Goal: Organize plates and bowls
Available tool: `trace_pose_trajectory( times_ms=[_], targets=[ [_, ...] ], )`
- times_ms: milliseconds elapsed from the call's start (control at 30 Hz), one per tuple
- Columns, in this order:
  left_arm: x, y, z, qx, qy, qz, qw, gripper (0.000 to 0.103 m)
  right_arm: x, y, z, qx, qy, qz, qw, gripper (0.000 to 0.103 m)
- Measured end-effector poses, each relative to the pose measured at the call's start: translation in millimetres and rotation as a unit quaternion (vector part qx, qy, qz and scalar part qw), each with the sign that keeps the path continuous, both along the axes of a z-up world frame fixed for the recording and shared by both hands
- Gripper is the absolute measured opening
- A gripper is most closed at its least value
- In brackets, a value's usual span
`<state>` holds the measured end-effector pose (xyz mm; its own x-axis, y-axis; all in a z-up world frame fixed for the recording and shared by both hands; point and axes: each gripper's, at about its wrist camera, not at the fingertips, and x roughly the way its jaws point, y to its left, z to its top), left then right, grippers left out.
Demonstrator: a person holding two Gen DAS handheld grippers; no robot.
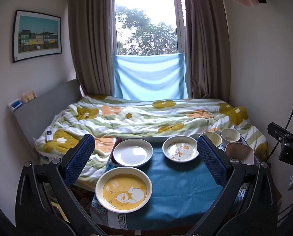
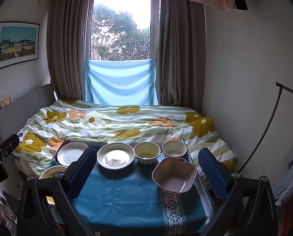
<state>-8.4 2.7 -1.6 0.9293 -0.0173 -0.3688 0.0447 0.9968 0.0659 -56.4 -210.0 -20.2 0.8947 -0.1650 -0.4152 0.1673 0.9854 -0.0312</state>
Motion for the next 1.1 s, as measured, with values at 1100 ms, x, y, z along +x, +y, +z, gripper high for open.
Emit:
trace_pose_trajectory(
  times_ms=[1100],
  targets=[
    [2.1,-7.0,0.6,-0.002,0.0,-0.011,0.9999,0.103,-1.8,-1.3,-2.9,0.0,0.003,0.0,1.0,0.103]
  ],
)
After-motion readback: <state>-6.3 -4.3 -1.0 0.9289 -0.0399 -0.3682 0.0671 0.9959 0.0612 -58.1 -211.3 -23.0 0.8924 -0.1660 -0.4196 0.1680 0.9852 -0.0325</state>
